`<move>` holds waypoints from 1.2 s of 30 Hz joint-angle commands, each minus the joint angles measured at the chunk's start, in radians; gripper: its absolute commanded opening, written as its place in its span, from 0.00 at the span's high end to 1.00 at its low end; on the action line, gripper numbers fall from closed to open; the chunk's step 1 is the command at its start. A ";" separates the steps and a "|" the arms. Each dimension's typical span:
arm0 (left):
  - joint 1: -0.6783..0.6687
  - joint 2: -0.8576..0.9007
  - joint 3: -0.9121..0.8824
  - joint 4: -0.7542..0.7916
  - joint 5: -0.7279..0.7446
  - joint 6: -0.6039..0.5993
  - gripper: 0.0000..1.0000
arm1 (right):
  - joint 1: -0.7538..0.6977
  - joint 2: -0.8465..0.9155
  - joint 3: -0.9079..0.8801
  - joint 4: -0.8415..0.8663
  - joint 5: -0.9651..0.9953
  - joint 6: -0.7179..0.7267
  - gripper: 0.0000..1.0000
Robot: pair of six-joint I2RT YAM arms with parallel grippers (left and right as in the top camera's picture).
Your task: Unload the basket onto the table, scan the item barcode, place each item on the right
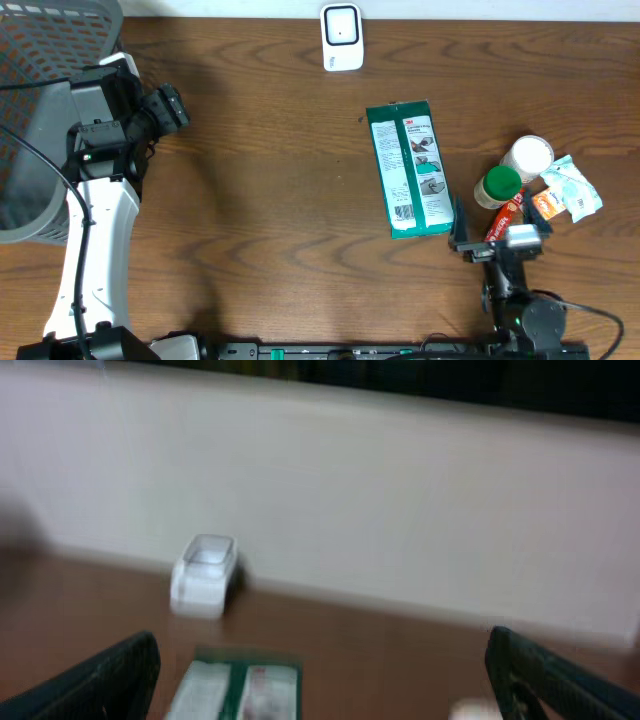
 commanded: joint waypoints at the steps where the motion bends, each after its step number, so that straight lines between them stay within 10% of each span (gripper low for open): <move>1: 0.000 0.008 0.010 0.002 0.013 0.003 0.14 | -0.005 -0.006 -0.001 -0.115 0.025 -0.006 0.01; 36: 0.000 -0.011 0.010 -0.005 0.013 0.003 0.14 | -0.030 -0.005 -0.001 -0.215 0.017 -0.006 0.01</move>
